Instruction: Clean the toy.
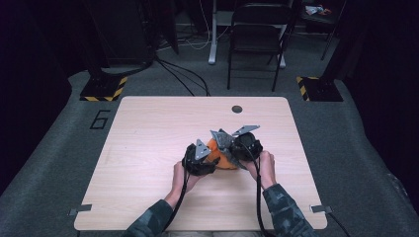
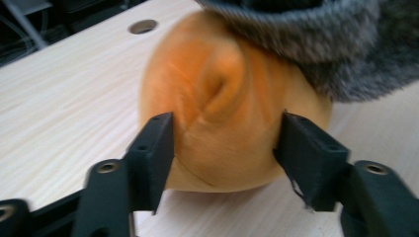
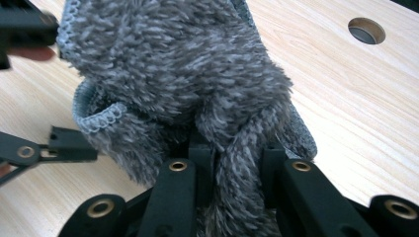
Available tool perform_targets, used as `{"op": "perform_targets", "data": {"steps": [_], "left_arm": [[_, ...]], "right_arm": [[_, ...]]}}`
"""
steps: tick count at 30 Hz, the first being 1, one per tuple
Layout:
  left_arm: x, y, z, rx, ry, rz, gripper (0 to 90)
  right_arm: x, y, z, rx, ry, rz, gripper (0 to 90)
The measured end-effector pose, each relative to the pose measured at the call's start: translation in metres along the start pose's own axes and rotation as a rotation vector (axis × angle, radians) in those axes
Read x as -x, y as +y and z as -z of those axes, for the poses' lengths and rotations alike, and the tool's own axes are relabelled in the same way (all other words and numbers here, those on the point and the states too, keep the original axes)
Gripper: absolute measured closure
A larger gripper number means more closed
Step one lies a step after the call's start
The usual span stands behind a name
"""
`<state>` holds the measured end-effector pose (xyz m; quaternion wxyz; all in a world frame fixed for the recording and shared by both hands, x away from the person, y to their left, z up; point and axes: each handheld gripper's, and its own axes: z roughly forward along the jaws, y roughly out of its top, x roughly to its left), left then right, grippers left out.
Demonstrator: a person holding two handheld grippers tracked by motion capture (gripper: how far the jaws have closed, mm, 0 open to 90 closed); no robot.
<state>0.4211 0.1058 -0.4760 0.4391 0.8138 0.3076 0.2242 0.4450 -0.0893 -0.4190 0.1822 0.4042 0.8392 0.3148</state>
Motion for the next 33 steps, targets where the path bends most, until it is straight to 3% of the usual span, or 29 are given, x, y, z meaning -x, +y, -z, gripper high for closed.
{"op": "perform_targets", "data": {"steps": [4, 7, 10, 18, 21, 24, 26, 30, 33], "left_arm": [[0.003, -0.004, -0.004, 0.008, 0.019, -0.029, 63.3], [0.002, -0.005, -0.005, 0.006, 0.021, -0.025, 69.9], [0.000, -0.006, -0.005, 0.003, 0.022, -0.014, 70.5], [-0.003, -0.006, -0.005, 0.008, 0.014, 0.006, 70.5], [-0.005, -0.007, -0.005, 0.007, 0.011, 0.018, 70.5], [-0.007, -0.008, -0.005, 0.010, 0.008, 0.035, 70.4], [-0.009, -0.009, -0.004, 0.011, 0.006, 0.044, 70.4], [-0.010, -0.009, -0.004, 0.011, 0.005, 0.057, 70.4], [-0.010, -0.009, -0.004, 0.010, 0.004, 0.058, 70.3]], "right_arm": [[0.001, -0.001, -0.001, 0.005, -0.004, 0.004, 75.4], [0.005, -0.002, -0.001, 0.000, -0.001, -0.009, 75.3], [0.014, -0.006, -0.002, -0.022, -0.013, -0.028, 75.3], [0.045, -0.032, -0.020, -0.096, -0.023, -0.137, 75.3], [0.057, -0.047, -0.035, -0.142, -0.011, -0.191, 75.3], [0.067, -0.062, -0.049, -0.178, 0.037, -0.254, 75.2], [0.072, -0.063, -0.049, -0.173, 0.067, -0.290, 75.2], [0.069, -0.050, -0.032, -0.156, -0.013, -0.222, 75.2], [0.063, -0.036, -0.013, -0.094, -0.019, -0.204, 75.2]]}}
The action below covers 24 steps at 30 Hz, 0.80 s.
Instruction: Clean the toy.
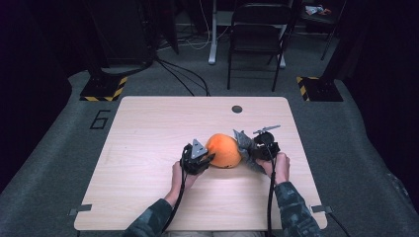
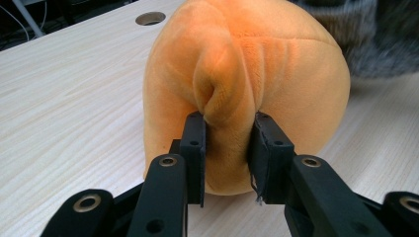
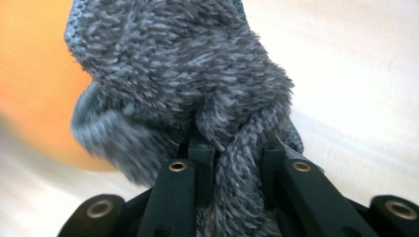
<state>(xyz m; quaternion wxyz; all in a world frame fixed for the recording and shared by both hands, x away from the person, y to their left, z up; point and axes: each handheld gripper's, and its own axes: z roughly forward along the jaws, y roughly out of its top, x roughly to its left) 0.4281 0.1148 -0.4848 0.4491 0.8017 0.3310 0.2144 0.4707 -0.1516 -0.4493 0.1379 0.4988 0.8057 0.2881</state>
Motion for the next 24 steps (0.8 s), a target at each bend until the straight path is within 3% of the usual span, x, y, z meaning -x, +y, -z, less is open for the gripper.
{"op": "perform_targets", "data": {"steps": [3, 4, 6, 8, 10, 12, 15, 17, 21, 24], "left_arm": [[0.001, 0.000, -0.001, 0.006, 0.007, 0.000, 70.2], [0.001, 0.000, -0.001, 0.006, 0.007, 0.000, 70.1], [0.000, 0.001, 0.001, 0.002, 0.005, -0.004, 68.6], [0.001, 0.002, 0.002, 0.006, 0.016, -0.016, 61.0], [0.003, 0.003, 0.005, 0.011, 0.024, -0.034, 51.6], [0.005, 0.004, 0.005, -0.018, 0.021, -0.067, 43.3], [0.005, 0.000, -0.001, -0.047, 0.009, -0.090, 38.9], [0.006, -0.002, -0.006, -0.032, 0.005, -0.089, 44.2], [0.009, -0.006, -0.010, -0.026, 0.018, -0.087, 68.4], [0.009, -0.005, -0.007, -0.028, 0.033, -0.087, 74.9]], "right_arm": [[-0.017, 0.013, 0.022, 0.079, 0.032, 0.038, 75.1], [-0.022, 0.015, 0.024, 0.083, 0.039, 0.055, 75.2], [-0.037, 0.017, 0.021, 0.052, 0.041, 0.111, 75.2], [-0.043, 0.014, 0.011, 0.020, 0.011, 0.138, 75.2], [-0.041, 0.010, 0.003, 0.020, -0.001, 0.125, 75.3], [-0.036, 0.009, 0.002, 0.030, 0.019, 0.108, 75.3], [-0.030, 0.007, 0.002, 0.034, 0.020, 0.102, 75.3], [-0.030, 0.007, 0.001, 0.035, 0.020, 0.092, 75.3], [-0.030, 0.007, 0.001, 0.035, 0.027, 0.097, 75.3], [-0.033, 0.012, 0.010, 0.055, 0.015, 0.098, 75.3]]}}
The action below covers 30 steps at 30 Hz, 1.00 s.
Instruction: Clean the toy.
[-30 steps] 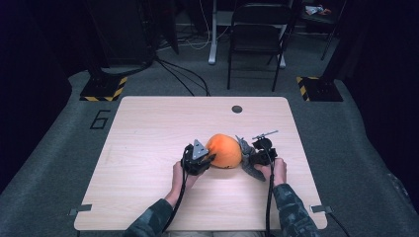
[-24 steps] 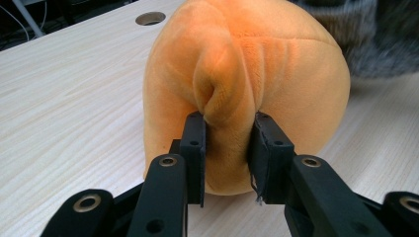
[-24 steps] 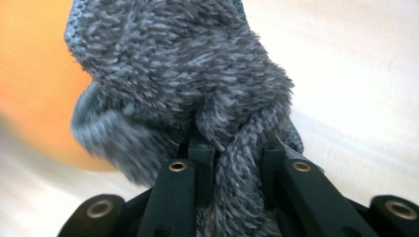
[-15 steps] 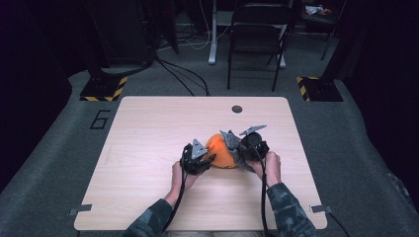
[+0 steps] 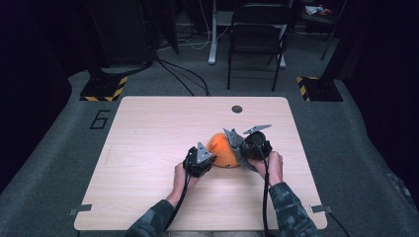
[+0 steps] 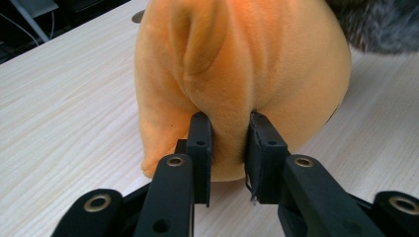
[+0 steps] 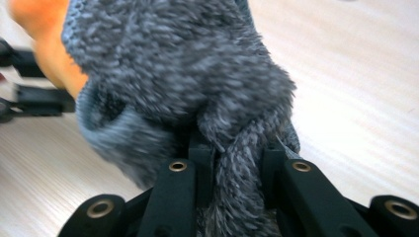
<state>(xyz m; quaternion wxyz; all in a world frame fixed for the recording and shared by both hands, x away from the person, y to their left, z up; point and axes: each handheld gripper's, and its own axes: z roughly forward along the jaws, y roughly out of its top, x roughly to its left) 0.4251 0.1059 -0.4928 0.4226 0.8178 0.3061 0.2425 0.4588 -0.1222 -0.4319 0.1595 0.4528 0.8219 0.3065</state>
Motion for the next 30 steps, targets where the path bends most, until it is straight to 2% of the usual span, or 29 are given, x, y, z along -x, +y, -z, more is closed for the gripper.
{"op": "perform_targets", "data": {"steps": [2, 3, 5, 7, 9, 11, 12, 15, 18, 20, 25, 30], "left_arm": [[-0.001, 0.001, 0.001, 0.001, -0.004, 0.021, 75.7], [-0.001, 0.001, 0.001, -0.001, -0.003, 0.021, 75.9], [0.002, 0.003, 0.002, -0.003, -0.011, 0.015, 76.0], [0.004, 0.004, 0.003, -0.007, -0.008, 0.004, 76.0], [0.004, 0.002, 0.002, -0.013, -0.010, 0.011, 75.9], [0.003, 0.001, 0.001, -0.010, -0.015, 0.011, 75.9], [0.003, 0.001, 0.001, -0.010, -0.015, 0.011, 75.9], [0.001, 0.000, 0.001, -0.010, -0.018, 0.018, 75.9], [0.001, 0.001, 0.001, -0.011, -0.018, 0.013, 75.8], [0.002, 0.001, 0.000, -0.010, -0.017, 0.016, 75.8], [0.001, 0.001, 0.000, -0.009, -0.019, 0.016, 75.8], [0.001, 0.001, 0.000, -0.009, -0.023, 0.032, 75.8]], "right_arm": [[-0.006, 0.005, 0.009, 0.034, -0.004, 0.019, 75.3], [-0.013, 0.010, 0.016, 0.072, 0.008, 0.029, 75.3], [-0.025, 0.015, 0.022, 0.105, 0.022, 0.056, 75.2], [-0.039, 0.018, 0.019, 0.099, 0.014, 0.099, 75.2], [-0.041, 0.015, 0.009, 0.079, -0.010, 0.114, 75.3], [-0.035, 0.011, 0.003, 0.073, -0.004, 0.103, 75.3], [-0.030, 0.009, 0.003, 0.064, -0.001, 0.080, 75.3], [-0.018, 0.004, 0.002, 0.035, -0.016, 0.063, 75.3], [-0.004, -0.005, -0.005, -0.002, -0.017, 0.015, 75.3], [0.002, -0.009, -0.007, -0.010, -0.014, 0.002, 75.3], [0.010, -0.015, -0.014, -0.041, -0.025, -0.025, 75.3], [0.020, -0.027, -0.027, -0.107, -0.049, -0.054, 75.3]]}}
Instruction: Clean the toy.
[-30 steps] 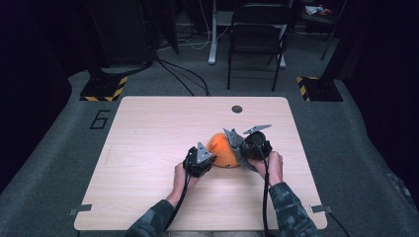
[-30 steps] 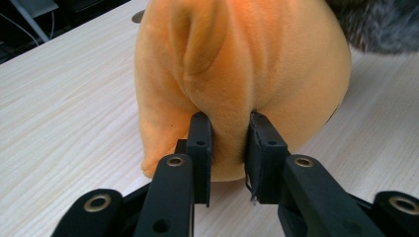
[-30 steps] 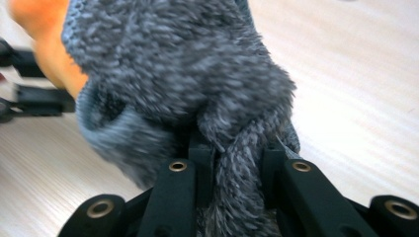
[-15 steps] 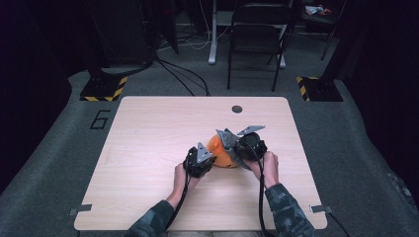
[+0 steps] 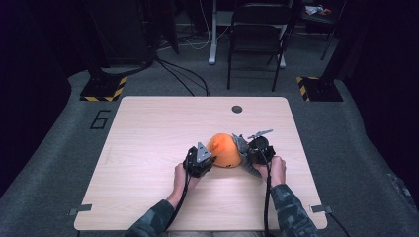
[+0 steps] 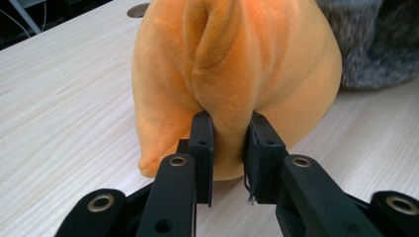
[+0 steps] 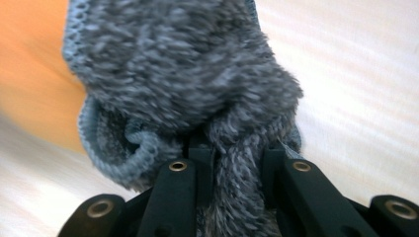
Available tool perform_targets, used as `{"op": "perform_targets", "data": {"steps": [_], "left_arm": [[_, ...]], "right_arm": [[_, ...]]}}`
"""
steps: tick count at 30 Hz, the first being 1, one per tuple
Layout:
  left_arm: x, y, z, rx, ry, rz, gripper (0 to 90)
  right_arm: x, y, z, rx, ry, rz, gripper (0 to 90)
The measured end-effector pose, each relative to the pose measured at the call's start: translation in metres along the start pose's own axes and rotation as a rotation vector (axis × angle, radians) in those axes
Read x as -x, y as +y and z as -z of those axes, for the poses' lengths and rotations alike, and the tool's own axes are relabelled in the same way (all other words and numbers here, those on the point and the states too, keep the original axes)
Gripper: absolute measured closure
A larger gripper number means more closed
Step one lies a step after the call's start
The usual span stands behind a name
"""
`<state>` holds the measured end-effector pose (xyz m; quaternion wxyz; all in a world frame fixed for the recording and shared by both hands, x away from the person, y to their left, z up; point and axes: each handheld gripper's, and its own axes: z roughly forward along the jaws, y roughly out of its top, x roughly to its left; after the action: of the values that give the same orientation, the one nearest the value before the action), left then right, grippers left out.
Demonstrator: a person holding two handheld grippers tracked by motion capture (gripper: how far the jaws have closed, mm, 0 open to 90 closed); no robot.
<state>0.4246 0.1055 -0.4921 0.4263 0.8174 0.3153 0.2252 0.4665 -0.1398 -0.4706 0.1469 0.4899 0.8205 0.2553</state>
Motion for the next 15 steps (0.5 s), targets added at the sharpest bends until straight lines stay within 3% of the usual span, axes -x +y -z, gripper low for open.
{"op": "perform_targets", "data": {"steps": [3, 8, 11, 15], "left_arm": [[-0.003, -0.001, 0.000, -0.001, -0.004, 0.012, 75.7], [-0.006, -0.002, 0.000, 0.003, -0.009, 0.035, 75.6], [-0.009, -0.003, 0.000, 0.004, -0.005, 0.055, 75.4], [-0.016, -0.004, 0.000, 0.014, -0.009, 0.090, 74.9]], "right_arm": [[0.009, -0.008, -0.014, -0.048, 0.008, -0.032, 75.3], [0.010, -0.010, -0.017, -0.057, 0.015, -0.046, 75.2], [0.011, -0.005, -0.004, -0.039, 0.000, -0.038, 75.2], [0.005, 0.005, 0.022, 0.049, 0.001, -0.027, 75.2]]}}
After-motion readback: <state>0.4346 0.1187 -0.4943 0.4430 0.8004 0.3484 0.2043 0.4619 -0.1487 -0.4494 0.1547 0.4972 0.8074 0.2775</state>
